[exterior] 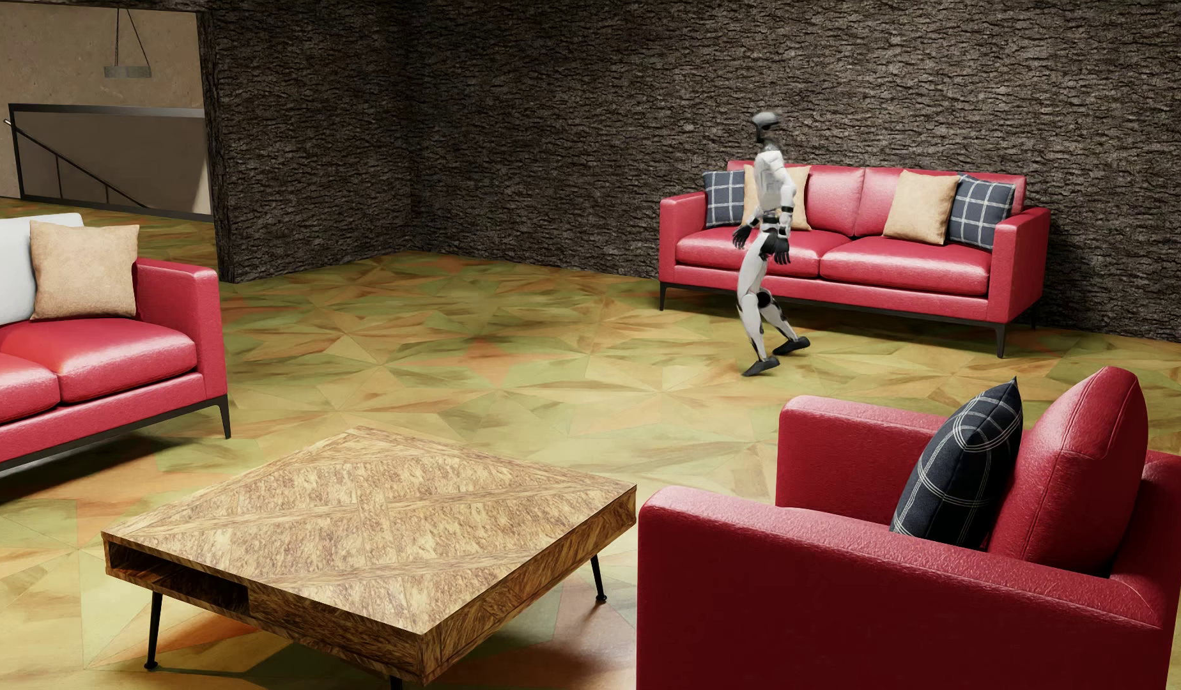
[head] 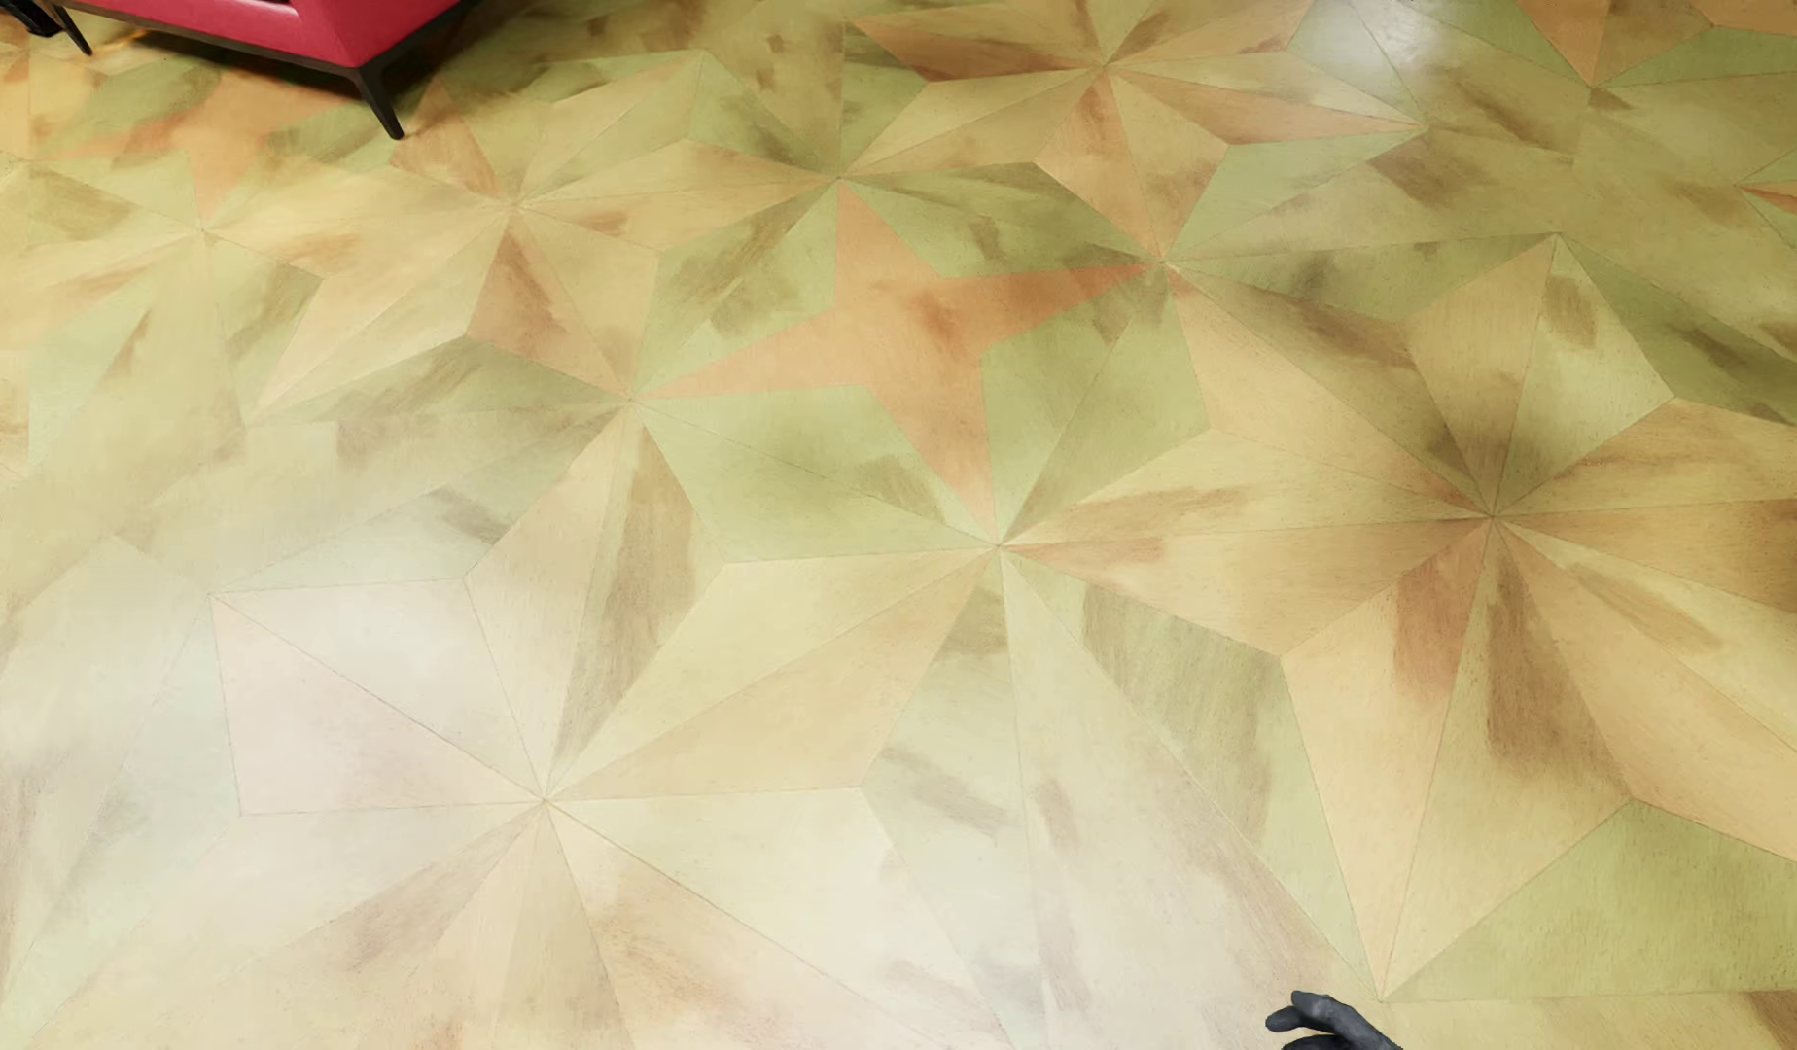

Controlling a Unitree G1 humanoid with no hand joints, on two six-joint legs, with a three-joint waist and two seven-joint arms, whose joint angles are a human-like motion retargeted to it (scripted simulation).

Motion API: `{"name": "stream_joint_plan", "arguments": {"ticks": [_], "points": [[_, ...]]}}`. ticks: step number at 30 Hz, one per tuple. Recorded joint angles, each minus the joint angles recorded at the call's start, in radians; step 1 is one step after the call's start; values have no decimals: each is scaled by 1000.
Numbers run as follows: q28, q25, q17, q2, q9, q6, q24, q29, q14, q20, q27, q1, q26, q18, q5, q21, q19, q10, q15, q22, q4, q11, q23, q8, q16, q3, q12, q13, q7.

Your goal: Head to the coffeetable

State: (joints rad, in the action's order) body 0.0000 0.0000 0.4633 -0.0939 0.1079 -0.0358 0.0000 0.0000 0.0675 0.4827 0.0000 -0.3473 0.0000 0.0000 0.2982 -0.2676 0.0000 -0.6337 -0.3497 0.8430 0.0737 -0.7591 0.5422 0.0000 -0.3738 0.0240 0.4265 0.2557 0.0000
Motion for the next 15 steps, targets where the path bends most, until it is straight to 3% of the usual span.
{"name": "stream_joint_plan", "arguments": {"ticks": [2, 4, 5, 7, 8, 10, 11, 13, 15], "points": [[0, 0, -13, 29, -5, -5, 0, 0, -12, 34, 0, -53, 0, 0, -2, -1, 0, -41, -2, 15, 31, 8, -59, 0, 14, 6, 9, 14, 0], [0, 0, -27, 118, -8, -8, 0, 0, 151, 6, 0, -112, 0, 0, -23, 6, 0, -110, 26, 22, 56, 68, -81, 0, 33, 25, 25, 40, 0], [0, 0, -35, 158, -14, -19, 0, 0, 190, 52, 0, -125, 0, 0, -27, -3, 0, -159, 42, 6, 70, 89, -75, 0, 32, 57, 32, 52, 0], [0, 0, -39, 235, -26, -14, 0, 0, 253, 11, 0, -145, 0, 0, -41, -4, 0, -191, 72, 19, 63, 113, -46, 0, 37, 112, 47, 85, 0], [0, 0, -39, 233, -31, -23, 0, 0, 264, 15, 0, -187, 0, 0, -9, -2, 0, -240, 93, 18, 34, 74, -21, 0, 42, 132, 47, 90, 0], [0, 0, -58, 199, -23, -30, 0, 0, 165, 25, 0, -165, 0, 0, 51, 13, 0, -289, 162, 45, -37, -81, 71, 0, 40, 125, 12, 106, 0], [0, 0, -65, 140, -19, -27, 0, 0, 97, 24, 0, -139, 0, 0, 46, 4, 0, -284, 146, 29, -67, -211, 125, 0, 27, 89, -4, 112, 0], [0, 0, -78, 20, -10, -29, 0, 0, -25, -38, 0, -54, 0, 0, -26, -8, 0, -228, 113, 14, -151, -419, 211, 0, 7, -22, -65, 146, 0], [0, 0, -82, -158, -7, -33, 0, 0, -184, -93, 0, 100, 0, 0, -115, -58, 0, -74, 79, -41, -237, -481, 263, 0, -12, -107, -144, 194, 0]]}}
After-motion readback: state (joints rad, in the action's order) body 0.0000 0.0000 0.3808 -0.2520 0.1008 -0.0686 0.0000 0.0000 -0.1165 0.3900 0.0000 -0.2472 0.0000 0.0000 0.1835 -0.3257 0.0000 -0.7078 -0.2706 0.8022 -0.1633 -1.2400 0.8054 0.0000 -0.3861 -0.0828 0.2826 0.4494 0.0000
